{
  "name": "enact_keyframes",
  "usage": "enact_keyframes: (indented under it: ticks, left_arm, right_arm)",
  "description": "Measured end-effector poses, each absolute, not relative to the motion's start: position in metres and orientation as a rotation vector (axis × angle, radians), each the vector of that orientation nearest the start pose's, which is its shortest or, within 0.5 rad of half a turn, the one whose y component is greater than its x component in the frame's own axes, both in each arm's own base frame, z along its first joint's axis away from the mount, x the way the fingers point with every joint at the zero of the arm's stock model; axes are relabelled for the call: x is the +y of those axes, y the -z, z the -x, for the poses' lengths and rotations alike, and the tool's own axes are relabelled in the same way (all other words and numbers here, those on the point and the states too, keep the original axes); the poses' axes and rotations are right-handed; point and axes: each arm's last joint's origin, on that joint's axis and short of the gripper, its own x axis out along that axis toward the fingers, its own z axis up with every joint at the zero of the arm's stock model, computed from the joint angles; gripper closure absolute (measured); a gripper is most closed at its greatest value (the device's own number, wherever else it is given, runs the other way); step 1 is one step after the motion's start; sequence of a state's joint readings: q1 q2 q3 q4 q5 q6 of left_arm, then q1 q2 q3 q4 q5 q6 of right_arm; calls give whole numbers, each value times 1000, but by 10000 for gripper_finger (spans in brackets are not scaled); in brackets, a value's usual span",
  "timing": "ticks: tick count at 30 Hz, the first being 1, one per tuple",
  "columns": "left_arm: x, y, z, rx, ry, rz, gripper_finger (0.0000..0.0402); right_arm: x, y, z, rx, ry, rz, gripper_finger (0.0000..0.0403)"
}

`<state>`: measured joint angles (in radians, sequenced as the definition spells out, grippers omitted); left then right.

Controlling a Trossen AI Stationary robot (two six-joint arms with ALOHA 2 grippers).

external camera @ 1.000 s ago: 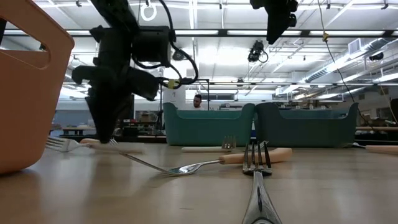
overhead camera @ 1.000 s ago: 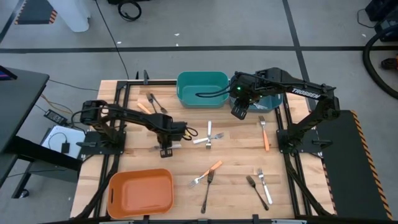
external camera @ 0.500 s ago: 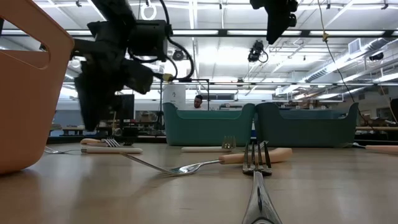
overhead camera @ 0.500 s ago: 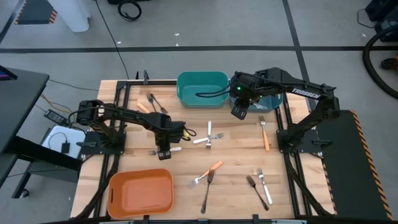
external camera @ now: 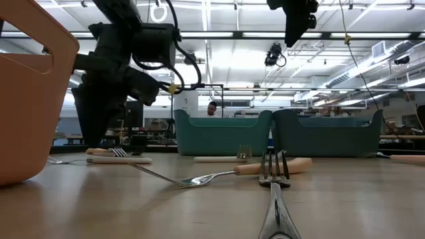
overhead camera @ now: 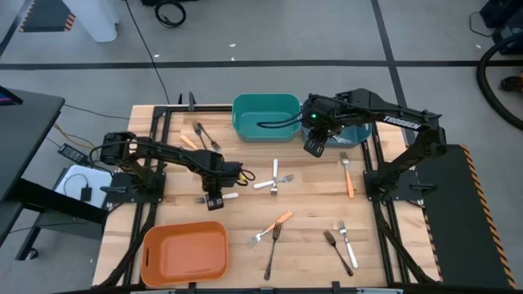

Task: Sort silverware by color (type)
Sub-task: Put the white fork into the green bin

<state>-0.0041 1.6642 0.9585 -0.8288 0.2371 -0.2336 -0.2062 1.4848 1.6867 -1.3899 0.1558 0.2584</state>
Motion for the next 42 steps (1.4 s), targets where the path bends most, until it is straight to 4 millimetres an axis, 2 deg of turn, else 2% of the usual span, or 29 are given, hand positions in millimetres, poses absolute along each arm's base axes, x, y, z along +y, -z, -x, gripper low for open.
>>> enact_keyframes:
  ticks: [5,8,12,18,25,35,42]
  left_arm:
    - [-27,-148,-274,1590,9,290,284]
    - [-31,-141,-275,1615,-37,252,284]
    - [-26,-138,-274,1637,-125,248,283]
    - [-20,-145,-267,1689,-162,267,283]
    - [-17,-160,-262,1656,-105,214,283]
    - [3,-159,-270,1586,-45,170,283]
    - [2,-156,-269,1597,-4,161,283]
  right_arm:
    - [-58,-385,-255,1148,467,-249,282]
    - [-58,-385,-255,1148,466,-248,282]
    - [-58,-385,-255,1150,462,-241,282]
    - [-58,-385,-255,1153,457,-235,282]
    - [-58,-385,-255,1157,445,-216,282]
    - [-58,-385,-255,1156,440,-210,282]
    - [-58,-385,-255,1158,440,-210,282]
